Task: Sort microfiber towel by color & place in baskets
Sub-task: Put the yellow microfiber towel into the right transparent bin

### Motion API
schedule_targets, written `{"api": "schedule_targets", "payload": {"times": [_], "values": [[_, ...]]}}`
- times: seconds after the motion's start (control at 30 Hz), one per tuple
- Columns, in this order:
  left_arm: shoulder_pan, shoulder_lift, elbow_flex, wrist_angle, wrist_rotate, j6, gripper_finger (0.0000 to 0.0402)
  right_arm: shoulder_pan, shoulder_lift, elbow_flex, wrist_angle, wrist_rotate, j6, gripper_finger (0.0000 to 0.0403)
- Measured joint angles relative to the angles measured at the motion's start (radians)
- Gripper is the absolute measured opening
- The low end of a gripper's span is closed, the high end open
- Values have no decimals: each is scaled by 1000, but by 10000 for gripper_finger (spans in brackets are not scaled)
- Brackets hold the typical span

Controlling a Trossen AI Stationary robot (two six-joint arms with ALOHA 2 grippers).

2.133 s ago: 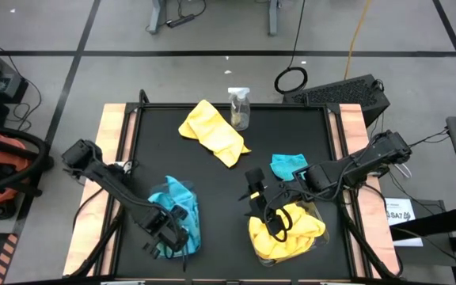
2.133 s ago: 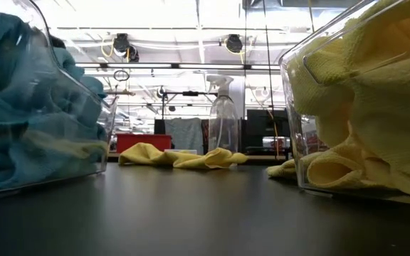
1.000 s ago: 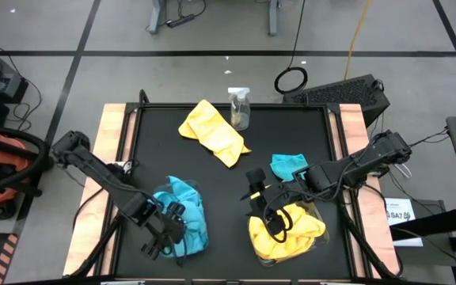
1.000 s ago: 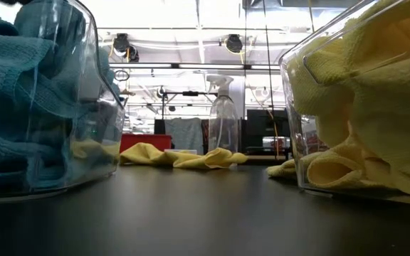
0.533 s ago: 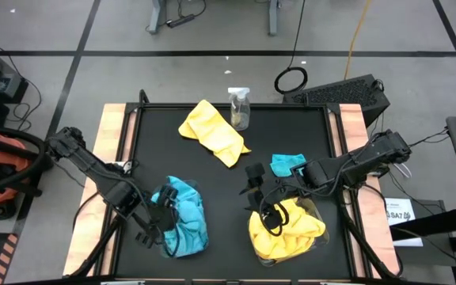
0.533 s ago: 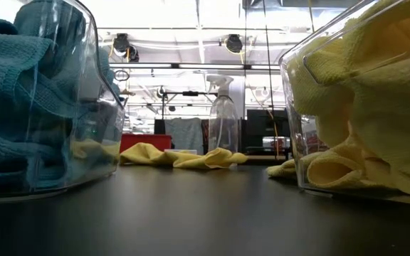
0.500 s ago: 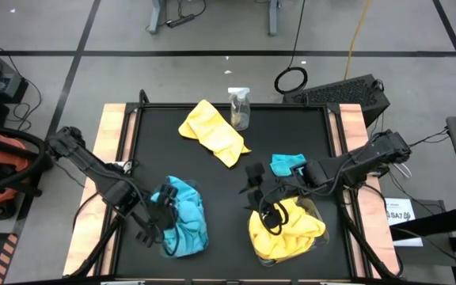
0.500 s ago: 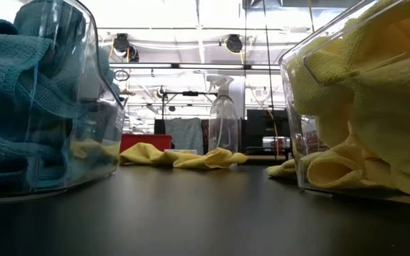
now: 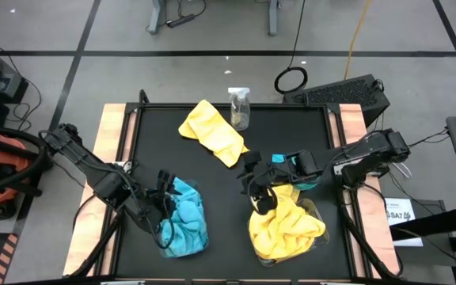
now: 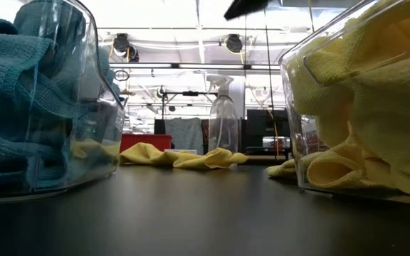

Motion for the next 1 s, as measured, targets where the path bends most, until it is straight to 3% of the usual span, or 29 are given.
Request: {"api": "schedule_targets", "payload": {"times": [0.2, 0.5, 0.77, 1.0], "values": [[29, 0, -40, -2, -6, 37, 233, -68, 1, -85, 122, -74, -16, 215], [103, -46, -121, 12, -6, 80, 233, -164, 0, -185, 329, -74, -38, 215], [142, -221, -209, 191, 4, 116, 233, -271, 3, -307, 545, -147, 35, 215], [158, -401, -337, 360, 26, 141, 233, -323, 110, -331, 661, -155, 87, 215]]}}
